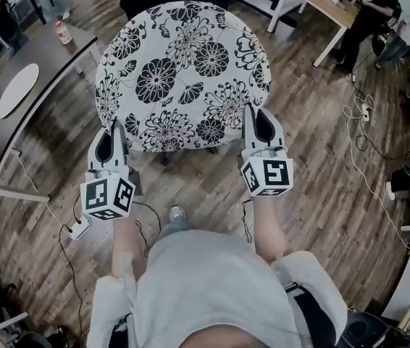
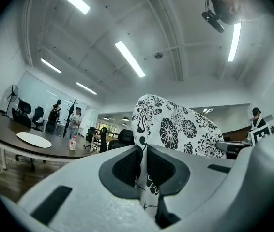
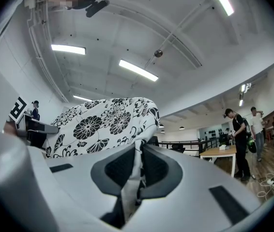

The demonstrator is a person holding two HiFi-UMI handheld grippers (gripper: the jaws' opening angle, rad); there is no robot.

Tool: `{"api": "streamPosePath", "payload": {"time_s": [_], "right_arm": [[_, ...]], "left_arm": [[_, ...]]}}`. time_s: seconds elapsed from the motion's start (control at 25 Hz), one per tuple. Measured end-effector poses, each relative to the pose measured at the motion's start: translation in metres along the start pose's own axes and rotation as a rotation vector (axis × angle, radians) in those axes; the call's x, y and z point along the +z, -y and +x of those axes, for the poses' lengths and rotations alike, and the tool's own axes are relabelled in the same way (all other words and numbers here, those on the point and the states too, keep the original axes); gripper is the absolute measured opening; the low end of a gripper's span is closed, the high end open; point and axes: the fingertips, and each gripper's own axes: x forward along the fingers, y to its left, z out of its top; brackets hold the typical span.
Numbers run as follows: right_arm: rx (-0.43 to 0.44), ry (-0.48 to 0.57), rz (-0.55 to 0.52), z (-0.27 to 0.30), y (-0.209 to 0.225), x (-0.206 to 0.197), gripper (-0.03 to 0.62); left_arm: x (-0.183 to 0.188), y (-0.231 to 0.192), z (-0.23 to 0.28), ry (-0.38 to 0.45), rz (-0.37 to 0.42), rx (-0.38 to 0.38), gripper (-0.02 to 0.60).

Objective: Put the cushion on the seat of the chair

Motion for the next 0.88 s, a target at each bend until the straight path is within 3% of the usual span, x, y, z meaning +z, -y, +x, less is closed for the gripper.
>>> {"api": "streamPosePath", "payload": {"time_s": [0.32, 0.88], "right_arm": [[0.037, 0.016, 0.015, 0.0066, 0.0045, -0.0024, 0.028], [0.024, 0.006, 0.02, -0.0005, -0.0003, 0.0016, 0.028]], "left_arm": [[-0.0003, 0.0035, -0.0032, 0.011, 0.01, 0.037, 0.021], [0.0022, 0.0035, -0.0043, 0.003, 0.007, 0.012, 0.021]]}}
